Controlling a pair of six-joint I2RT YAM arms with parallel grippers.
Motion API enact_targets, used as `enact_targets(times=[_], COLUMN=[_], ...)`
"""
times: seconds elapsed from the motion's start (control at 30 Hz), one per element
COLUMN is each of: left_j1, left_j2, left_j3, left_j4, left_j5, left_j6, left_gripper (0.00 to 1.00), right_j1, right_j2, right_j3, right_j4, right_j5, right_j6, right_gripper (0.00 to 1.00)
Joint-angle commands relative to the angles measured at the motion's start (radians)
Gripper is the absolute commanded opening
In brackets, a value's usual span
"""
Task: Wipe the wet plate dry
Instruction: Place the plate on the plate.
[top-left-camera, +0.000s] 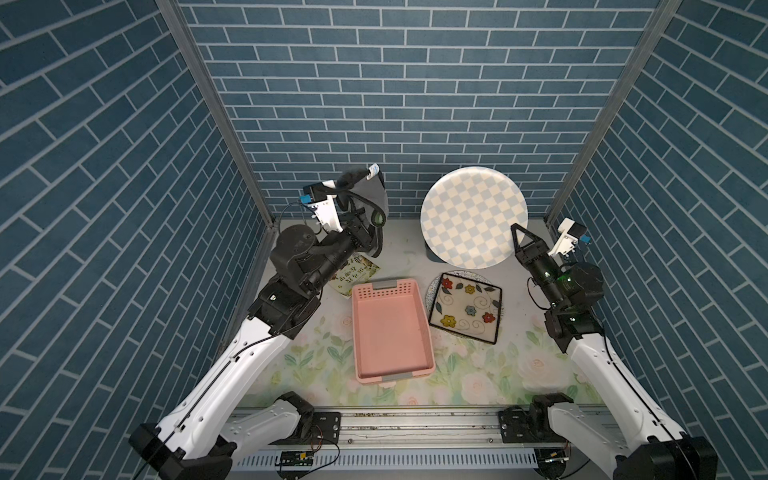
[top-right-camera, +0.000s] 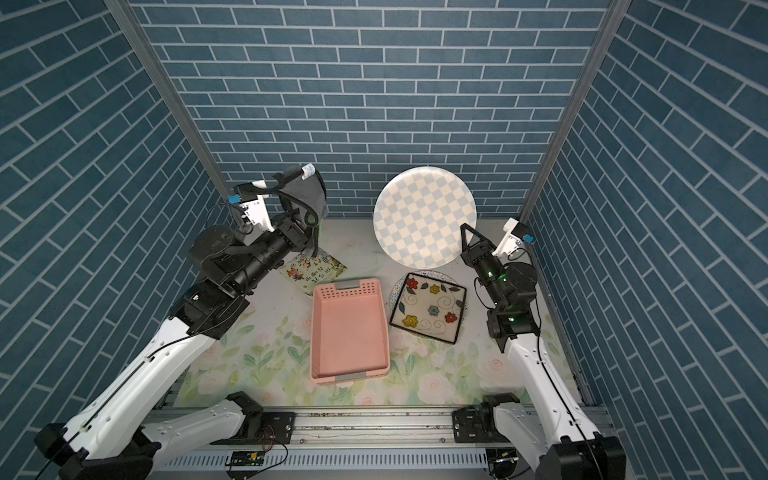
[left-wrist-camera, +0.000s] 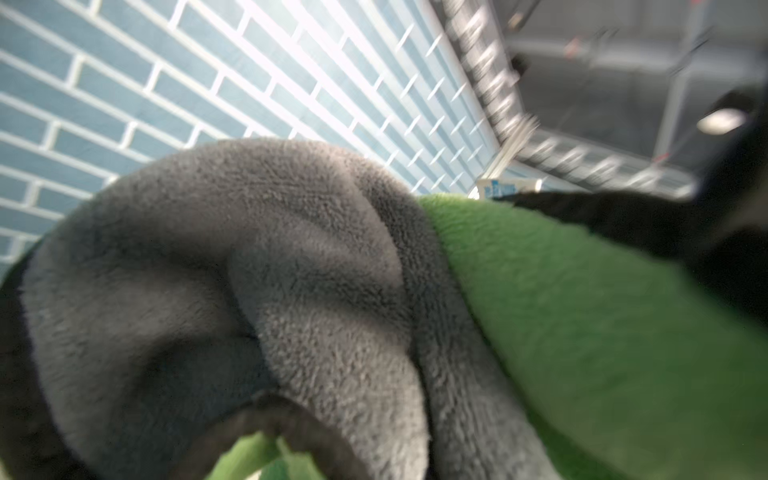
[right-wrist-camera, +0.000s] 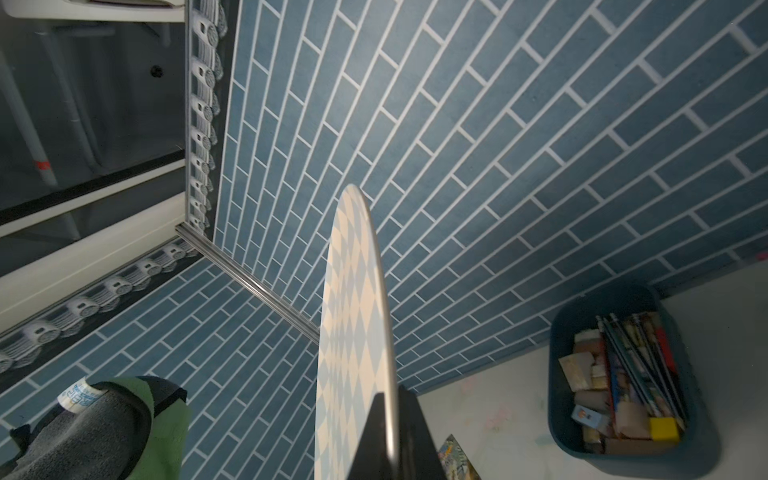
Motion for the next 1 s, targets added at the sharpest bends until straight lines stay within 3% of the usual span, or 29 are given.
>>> enact_targets(times=[0.0, 0.17, 0.43, 0.83, 0.97], left_j1=[0.000, 0.001, 0.001, 0.002, 0.002], left_j2=[0.049, 0.089, 0.103, 0.151, 0.164], left_j3=[-0.031, -0.037, -0.045, -0.042, -0.034], left_j4=[-0.122, -0.162, -0.197, -0.219, -0.217], left_j5=[-0.069, -0.137, -0.176, -0.210, -0.208], left_j6=[0.101, 0.110, 0.142, 0.160, 0.159], left_gripper=[0.00, 0.00, 0.00, 0.00, 0.00], right_j1=[0.002, 0.001, 0.001, 0.001, 0.001], right_j2=[-0.052, -0.120, -0.149, -0.042, 0.020], right_j3=[-0.043, -0.158, -0.348, -0.511, -0.506], right_j4=[-0.105, -0.281, -0.285, -0.260, -0.364], right_j5=[0.048, 0.143, 0.132, 0.134, 0.172], right_j6=[-0.057, -0.069, -0.065, -0.093, -0.131], right_gripper=[0.00, 0.00, 0.00, 0.00, 0.11])
